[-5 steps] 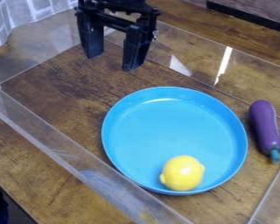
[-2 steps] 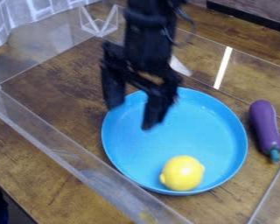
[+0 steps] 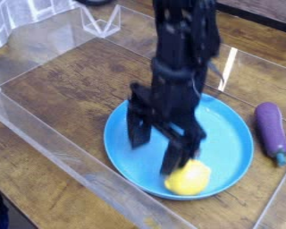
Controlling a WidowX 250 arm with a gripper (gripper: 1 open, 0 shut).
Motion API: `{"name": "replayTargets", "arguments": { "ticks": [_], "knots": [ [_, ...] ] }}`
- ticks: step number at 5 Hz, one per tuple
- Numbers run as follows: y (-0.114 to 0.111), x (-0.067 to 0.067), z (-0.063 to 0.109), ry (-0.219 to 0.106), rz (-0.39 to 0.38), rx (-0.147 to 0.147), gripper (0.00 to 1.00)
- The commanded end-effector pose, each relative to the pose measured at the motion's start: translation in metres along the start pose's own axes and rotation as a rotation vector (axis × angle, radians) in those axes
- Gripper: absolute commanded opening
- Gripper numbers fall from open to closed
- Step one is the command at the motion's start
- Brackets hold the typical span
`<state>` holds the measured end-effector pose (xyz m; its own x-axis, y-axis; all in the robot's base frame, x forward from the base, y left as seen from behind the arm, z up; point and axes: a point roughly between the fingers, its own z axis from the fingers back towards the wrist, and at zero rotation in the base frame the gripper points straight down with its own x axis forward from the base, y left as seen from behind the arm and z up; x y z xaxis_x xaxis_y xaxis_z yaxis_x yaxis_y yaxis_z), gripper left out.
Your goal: Move the carrot to the left side
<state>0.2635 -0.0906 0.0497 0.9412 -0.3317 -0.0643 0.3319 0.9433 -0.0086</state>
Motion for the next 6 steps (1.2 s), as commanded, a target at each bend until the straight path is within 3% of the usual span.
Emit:
{"name": "replayTargets", "arguments": {
  "ticks": [1, 4, 6],
  "knots": [
    [-0.009, 0.010, -0.008, -0.061, -0.041, 0.002, 1.00],
    [0.007, 0.027, 0.000, -0.125, -0.036, -0.012, 1.00],
    [0.027, 0.042, 0.003, -0.148, -0.028, -0.017, 1.00]
  ]
}}
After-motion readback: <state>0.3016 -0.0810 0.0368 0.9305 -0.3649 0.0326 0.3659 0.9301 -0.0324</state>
